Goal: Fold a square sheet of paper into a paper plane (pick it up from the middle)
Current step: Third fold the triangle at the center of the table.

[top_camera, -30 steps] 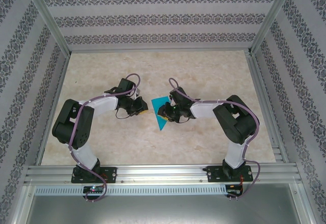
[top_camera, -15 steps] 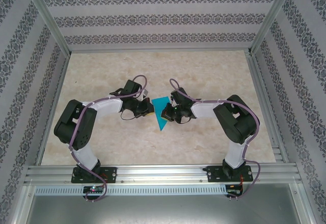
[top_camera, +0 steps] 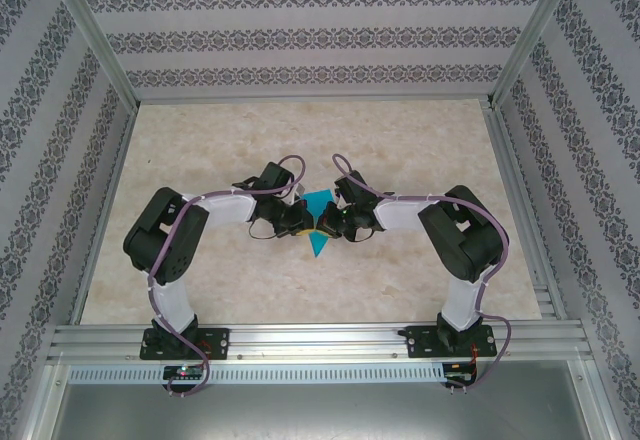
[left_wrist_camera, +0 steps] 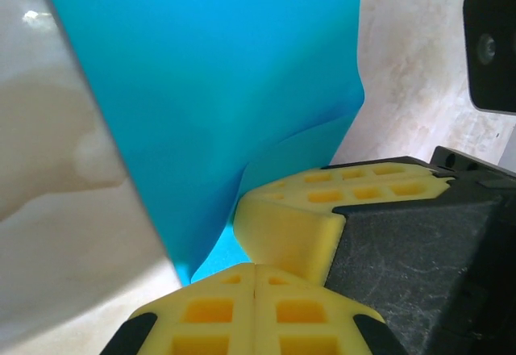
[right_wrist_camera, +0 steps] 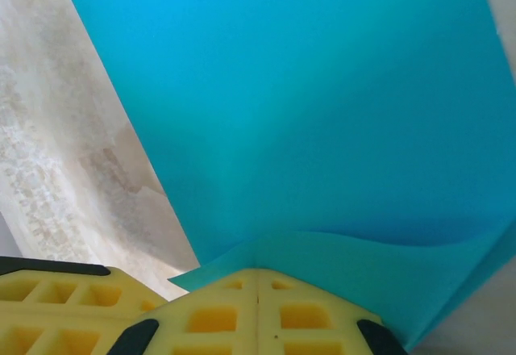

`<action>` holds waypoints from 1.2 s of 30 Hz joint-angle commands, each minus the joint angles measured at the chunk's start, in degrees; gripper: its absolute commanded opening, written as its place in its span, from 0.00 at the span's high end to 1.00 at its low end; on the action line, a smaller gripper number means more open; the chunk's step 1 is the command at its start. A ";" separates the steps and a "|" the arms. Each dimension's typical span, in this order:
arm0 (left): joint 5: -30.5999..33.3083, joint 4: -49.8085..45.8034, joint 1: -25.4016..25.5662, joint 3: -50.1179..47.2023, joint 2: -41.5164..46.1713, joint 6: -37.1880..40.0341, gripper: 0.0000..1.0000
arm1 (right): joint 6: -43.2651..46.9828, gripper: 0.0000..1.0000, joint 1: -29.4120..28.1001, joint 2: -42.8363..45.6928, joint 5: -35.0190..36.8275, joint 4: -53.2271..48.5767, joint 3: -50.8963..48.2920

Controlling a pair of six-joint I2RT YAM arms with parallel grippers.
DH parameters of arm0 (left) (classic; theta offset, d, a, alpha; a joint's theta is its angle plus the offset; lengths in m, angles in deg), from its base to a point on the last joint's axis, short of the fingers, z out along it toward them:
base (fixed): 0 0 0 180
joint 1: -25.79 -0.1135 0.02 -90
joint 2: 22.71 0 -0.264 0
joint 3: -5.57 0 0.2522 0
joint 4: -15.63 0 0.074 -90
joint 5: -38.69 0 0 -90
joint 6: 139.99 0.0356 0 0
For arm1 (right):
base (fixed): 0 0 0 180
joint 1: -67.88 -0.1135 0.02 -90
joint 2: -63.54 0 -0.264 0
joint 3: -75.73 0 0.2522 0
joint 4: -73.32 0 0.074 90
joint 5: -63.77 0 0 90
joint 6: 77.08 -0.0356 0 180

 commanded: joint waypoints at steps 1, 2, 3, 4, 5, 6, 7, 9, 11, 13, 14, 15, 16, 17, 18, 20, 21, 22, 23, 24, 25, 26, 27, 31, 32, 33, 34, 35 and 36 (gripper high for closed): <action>2.31 0.05 0.70 2.23 -1.37 0.05 1.00 | 0.89 1.00 0.15 -2.17 1.90 -4.17 -0.39; 3.33 -0.64 0.70 2.37 -1.57 0.14 1.00 | 0.93 1.00 0.14 -2.05 1.90 -4.01 -0.44; 4.20 -1.14 0.70 2.47 -1.62 0.50 1.00 | 0.82 1.00 0.18 -1.91 1.79 -3.54 -0.67; 5.07 -1.47 0.70 2.53 -1.82 0.85 1.00 | 0.68 1.00 0.13 -1.79 1.51 -3.07 -0.87; 5.59 -1.67 0.70 2.65 -2.08 0.95 1.00 | 0.50 1.00 0.15 -1.66 1.22 -2.52 -1.05; 5.99 -1.84 0.70 2.80 -2.31 1.04 1.00 | 0.32 1.00 0.13 -1.65 0.98 -2.30 -1.17; 6.39 -1.74 0.71 2.95 -2.56 0.93 1.00 | 0.27 1.00 0.13 -1.69 0.84 -2.22 -1.23; 7.48 -1.85 0.70 3.15 -2.98 0.93 1.00 | 0.09 1.00 0.22 -1.69 0.45 -1.74 -1.42; 8.10 -1.87 0.70 3.33 -3.40 0.91 1.00 | -0.17 1.00 0.22 -1.68 0.23 -1.56 -1.50; 8.96 -2.41 0.70 3.64 -3.59 0.93 1.00 | -0.14 1.00 0.26 -1.61 0.14 -1.56 -1.50; 9.45 -2.75 0.72 3.87 -3.67 1.08 1.00 | -0.17 1.00 0.19 -1.58 0.14 -1.51 -1.55; 9.81 -3.09 0.71 4.06 -3.67 1.26 1.00 | -0.17 1.00 0.23 -1.61 0.18 -1.52 -1.50; 9.67 -3.10 0.70 4.14 -3.76 1.43 1.00 | -0.08 1.00 0.26 -1.61 0.14 -1.46 -1.53; 9.20 -3.01 0.70 4.28 -3.71 1.46 1.00 | -0.08 1.00 0.20 -1.61 0.10 -1.51 -1.63; 8.79 -2.80 0.67 4.31 -3.70 1.48 1.00 | -0.07 1.00 0.22 -1.60 0.05 -1.45 -1.58; 7.19 -1.80 0.70 4.51 -3.35 1.56 1.00 | 0.04 1.00 0.18 -1.61 0.09 -1.47 -1.58; 6.76 -1.56 0.70 4.58 -3.24 1.55 1.00 | 0.01 1.00 0.27 -1.68 0.09 -1.45 -1.66; 6.32 -1.14 0.75 4.65 -2.89 1.61 1.00 | 0.04 1.00 0.30 -1.69 0.05 -1.51 -1.73; 6.04 -1.04 0.70 4.72 -2.89 1.73 1.00 | 0.09 1.00 0.27 -1.69 0.05 -1.46 -1.69; 6.06 -1.12 0.79 4.79 -2.98 1.79 1.00 | 0.01 1.00 0.22 -1.74 0.05 -1.49 -1.72; 6.06 -1.33 0.79 4.92 -3.22 1.89 1.00 | 0.01 1.00 0.24 -1.82 0.01 -1.48 -1.67; 6.11 -1.77 0.82 4.95 -3.61 2.08 1.00 | 0.09 1.00 0.27 -1.78 0.01 -1.48 -1.61; 6.23 -2.10 0.87 4.99 -3.92 2.18 1.00 | 0.06 1.00 0.29 -1.76 -0.02 -1.50 -1.59; 7.21 -4.84 1.32 4.40 -5.08 3.40 1.00 | 0.11 1.00 0.27 -1.24 -0.51 -0.51 -1.73; 7.90 -5.47 1.45 3.99 -5.10 3.75 1.00 | 0.23 1.00 0.24 -0.92 -0.83 0.39 -1.92; 8.51 -6.00 1.49 3.70 -5.14 3.93 1.00 | 0.34 1.00 0.24 -0.46 -1.17 1.38 -2.15; 9.48 -6.94 1.49 3.51 -5.24 4.42 1.00 | 0.60 1.00 0.28 0.15 -1.66 2.54 -2.28; 10.66 -7.98 1.54 3.41 -5.35 4.94 1.00 | 1.10 1.00 0.23 0.71 -2.10 3.31 -2.37; 11.43 -8.55 1.49 3.30 -5.42 5.20 1.00 | 1.79 1.00 0.25 1.50 -2.42 4.01 -2.39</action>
